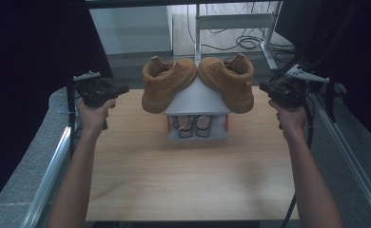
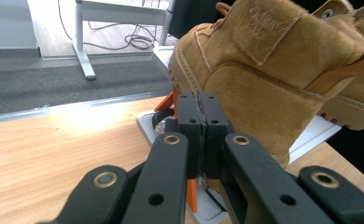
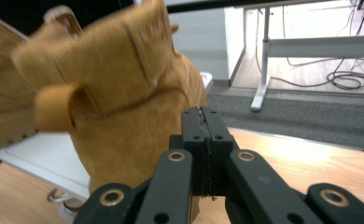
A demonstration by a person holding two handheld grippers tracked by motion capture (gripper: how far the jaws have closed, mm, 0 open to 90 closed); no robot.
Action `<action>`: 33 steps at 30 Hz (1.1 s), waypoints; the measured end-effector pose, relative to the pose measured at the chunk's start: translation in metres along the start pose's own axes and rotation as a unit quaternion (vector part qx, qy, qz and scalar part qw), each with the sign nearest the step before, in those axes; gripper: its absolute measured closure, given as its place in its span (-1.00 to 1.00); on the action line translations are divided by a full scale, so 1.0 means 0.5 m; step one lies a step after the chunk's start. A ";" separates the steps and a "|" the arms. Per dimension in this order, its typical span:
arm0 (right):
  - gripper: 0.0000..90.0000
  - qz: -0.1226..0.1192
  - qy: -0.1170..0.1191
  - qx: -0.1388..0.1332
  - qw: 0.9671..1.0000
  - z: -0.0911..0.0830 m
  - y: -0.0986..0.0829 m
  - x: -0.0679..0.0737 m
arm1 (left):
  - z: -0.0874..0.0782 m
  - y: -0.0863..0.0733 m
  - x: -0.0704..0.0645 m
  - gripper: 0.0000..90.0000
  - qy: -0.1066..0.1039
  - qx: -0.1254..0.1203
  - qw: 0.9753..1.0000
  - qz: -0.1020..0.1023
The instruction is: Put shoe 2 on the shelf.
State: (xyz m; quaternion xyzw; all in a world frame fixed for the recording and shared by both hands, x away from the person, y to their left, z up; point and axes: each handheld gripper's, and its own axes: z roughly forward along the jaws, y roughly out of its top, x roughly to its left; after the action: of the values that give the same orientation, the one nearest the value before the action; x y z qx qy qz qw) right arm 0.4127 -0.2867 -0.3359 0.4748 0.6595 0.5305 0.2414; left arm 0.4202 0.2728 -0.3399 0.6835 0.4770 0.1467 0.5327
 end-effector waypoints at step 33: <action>0.99 -0.058 -0.039 0.021 0.997 0.050 -0.039 0.028 | 0.091 -0.004 -0.043 1.00 -0.010 0.034 0.999 -0.004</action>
State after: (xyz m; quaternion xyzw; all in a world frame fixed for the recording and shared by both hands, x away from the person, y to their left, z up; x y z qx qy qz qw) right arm 0.4197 -0.2622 -0.3595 0.4610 0.6869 0.4827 0.2874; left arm 0.4405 0.2287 -0.3529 0.7006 0.4793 0.1215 0.5145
